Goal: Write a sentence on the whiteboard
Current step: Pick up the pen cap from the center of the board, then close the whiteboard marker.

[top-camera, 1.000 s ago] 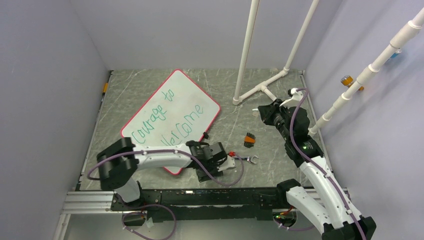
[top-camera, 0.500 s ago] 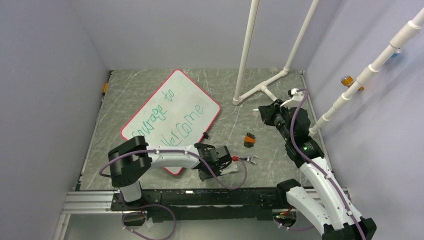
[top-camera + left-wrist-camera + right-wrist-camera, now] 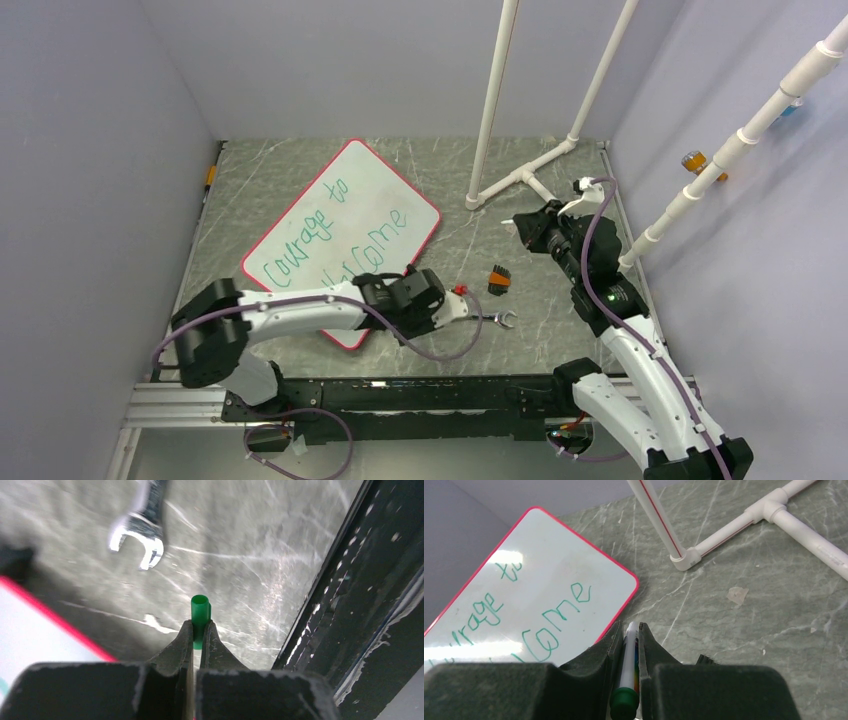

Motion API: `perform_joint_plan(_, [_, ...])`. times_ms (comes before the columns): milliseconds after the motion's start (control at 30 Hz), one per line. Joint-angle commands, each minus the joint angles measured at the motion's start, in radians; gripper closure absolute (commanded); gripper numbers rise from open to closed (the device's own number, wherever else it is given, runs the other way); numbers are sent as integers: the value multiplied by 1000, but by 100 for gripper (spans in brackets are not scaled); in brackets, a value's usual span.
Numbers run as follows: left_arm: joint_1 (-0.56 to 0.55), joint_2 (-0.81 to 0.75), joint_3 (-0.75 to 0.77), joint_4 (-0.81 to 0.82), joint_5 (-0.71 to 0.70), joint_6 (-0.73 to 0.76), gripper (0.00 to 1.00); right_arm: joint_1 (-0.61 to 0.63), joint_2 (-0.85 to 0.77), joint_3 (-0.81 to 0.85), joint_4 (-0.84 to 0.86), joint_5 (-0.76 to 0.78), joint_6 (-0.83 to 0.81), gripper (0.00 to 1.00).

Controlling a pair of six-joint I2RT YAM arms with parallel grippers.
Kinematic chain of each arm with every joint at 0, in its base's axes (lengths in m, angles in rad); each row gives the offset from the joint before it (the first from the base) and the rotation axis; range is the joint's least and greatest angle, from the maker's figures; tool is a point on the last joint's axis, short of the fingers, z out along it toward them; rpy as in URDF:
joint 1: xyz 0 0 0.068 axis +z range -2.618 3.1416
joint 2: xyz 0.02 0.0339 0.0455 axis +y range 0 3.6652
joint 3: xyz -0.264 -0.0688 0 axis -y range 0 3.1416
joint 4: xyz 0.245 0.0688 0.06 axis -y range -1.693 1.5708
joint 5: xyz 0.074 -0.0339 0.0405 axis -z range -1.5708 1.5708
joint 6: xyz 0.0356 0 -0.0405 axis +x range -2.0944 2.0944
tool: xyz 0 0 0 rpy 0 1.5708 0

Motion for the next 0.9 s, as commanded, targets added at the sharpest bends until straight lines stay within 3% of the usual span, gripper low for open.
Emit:
perform_joint_plan(0, [42,-146,13,102,35,12,100,-2,-16,47,11,-108,-27,100])
perform_joint_plan(333, [191,-340,-29,276,128,24,100,-2,7,58,25,-261,-46,100])
perform_joint_plan(700, [266,-275,18,434,231,103,100,-3,28,61,73,-401,-66,100])
perform_joint_plan(867, [320,-249,40,411,387,88,100,-2,19,68,100,-489,-51,100])
